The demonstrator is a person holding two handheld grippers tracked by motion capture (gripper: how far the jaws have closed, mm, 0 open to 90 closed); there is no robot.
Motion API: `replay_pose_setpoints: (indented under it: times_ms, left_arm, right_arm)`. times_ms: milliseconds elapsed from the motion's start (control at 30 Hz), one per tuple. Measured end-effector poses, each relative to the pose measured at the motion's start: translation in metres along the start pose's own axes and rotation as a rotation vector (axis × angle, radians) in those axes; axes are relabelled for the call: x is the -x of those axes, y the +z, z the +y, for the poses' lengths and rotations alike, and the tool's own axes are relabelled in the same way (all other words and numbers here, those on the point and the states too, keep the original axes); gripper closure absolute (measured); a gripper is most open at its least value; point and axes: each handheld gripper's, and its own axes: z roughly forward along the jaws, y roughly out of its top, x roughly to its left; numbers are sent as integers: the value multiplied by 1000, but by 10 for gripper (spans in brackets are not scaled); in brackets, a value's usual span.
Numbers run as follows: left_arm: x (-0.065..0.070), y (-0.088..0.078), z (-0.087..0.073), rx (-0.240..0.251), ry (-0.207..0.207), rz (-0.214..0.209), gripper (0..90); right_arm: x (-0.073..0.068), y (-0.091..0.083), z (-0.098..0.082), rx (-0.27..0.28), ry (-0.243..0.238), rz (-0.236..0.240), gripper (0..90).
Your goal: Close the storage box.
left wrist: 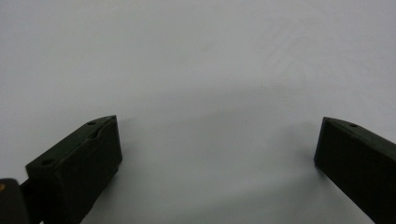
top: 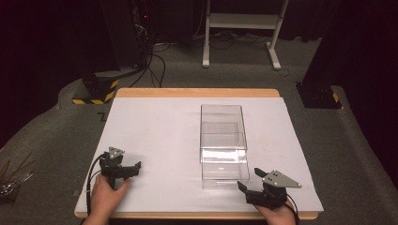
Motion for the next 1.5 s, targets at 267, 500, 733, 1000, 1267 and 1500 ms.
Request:
replay_pose_setpoints:
  times_ms: [267, 500, 733, 1000, 1267, 1500]
  left_arm:
    - [0, 0, 0, 0, 0, 0, 9]
    - [0, 0, 0, -1, 0, 0, 9]
    - [0, 0, 0, -1, 0, -1, 9]
    - [0, 0, 0, -1, 0, 0, 9]
    - [0, 0, 0, 0, 0, 0, 9]
    - [0, 0, 0, 0, 0, 0, 9]
  right_arm:
    - [1, 5, 0, -4, 11, -4, 182]
    - [2, 10, 2, -2, 18, -12, 169]
    - [3, 17, 5, 4, 15, -28, 167]
    - [2, 26, 10, 13, 22, -51, 167]
    - [4, 33, 14, 17, 21, -59, 162]
    - [6, 37, 13, 1, 17, -63, 160]
